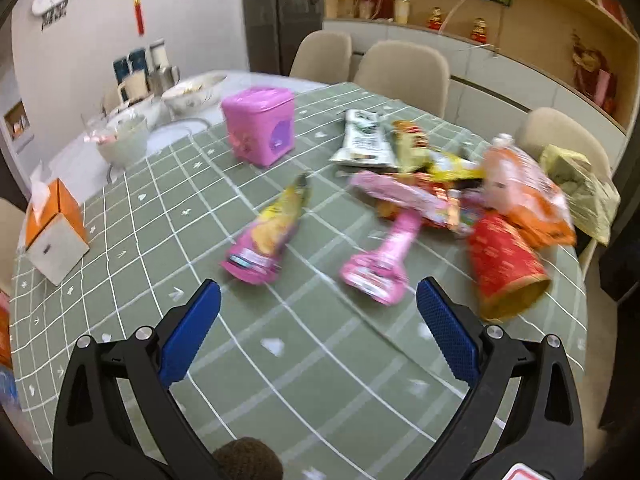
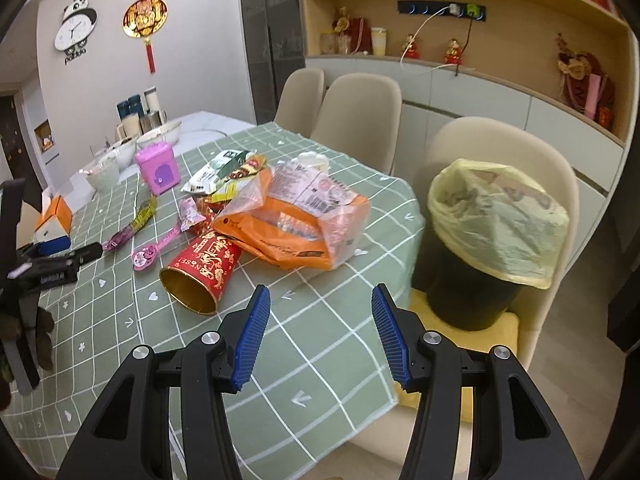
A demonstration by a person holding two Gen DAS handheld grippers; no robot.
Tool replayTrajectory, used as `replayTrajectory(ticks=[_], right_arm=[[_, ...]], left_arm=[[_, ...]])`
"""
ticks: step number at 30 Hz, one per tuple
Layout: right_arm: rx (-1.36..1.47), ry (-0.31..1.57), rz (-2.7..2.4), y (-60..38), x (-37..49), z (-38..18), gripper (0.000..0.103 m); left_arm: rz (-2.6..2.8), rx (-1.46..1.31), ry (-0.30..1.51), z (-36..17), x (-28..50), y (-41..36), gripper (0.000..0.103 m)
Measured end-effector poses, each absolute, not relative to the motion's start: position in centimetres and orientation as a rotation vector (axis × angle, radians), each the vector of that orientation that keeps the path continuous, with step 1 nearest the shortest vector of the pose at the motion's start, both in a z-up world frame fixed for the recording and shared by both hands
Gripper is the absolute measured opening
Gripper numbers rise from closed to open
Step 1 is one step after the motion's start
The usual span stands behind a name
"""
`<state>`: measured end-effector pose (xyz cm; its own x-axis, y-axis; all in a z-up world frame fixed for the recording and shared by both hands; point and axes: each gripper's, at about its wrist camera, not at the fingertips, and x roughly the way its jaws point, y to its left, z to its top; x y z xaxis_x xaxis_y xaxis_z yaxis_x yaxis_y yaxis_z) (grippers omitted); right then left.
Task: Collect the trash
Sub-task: 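Close the left gripper on the pink chip bag while the right approaches the red cup, then grasp the red paper cup with the right gripper and lift it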
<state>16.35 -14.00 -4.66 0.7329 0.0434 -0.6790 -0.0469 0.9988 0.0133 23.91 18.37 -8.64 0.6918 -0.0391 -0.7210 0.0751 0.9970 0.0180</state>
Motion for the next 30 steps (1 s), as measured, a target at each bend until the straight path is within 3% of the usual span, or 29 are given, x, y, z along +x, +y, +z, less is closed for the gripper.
replayTrajectory(ticks=[7, 17, 22, 24, 25, 26, 30], right_arm=[[-0.055, 0.83, 0.089, -11.0, 18.6, -6.7, 0.05], [-0.068, 0.863, 0.101, -8.9, 19.9, -7.4, 0.05], [-0.065, 0.854, 0.133, -7.4, 20.9, -6.8, 0.05], [-0.045, 0.857, 0.151, -6.8, 21.7, -6.6, 0.05], [-0.029, 0.856, 0.156, -6.6, 22.1, -6.4, 0.05], [-0.011, 0.856, 0.16, -6.3, 22.5, -6.4, 0.05], [0.073, 0.862, 0.172, -5.4, 24.5, -6.8, 0.05]], left_arm=[[-0.164, -0.044, 0.878, -10.6, 29.4, 22.9, 0.072], [-0.145, -0.15, 0.96, -13.3, 32.8, 25.7, 0.066], [-0.183, -0.151, 0.988, -13.6, 33.3, 25.1, 0.033], [-0.194, -0.16, 0.969, -12.9, 33.0, 25.0, 0.026], [-0.202, -0.167, 0.952, -12.2, 32.6, 24.9, 0.014], [-0.205, -0.169, 0.945, -11.7, 32.4, 24.8, 0.01], [-0.222, -0.171, 0.916, -10.2, 31.0, 24.1, 0.01]])
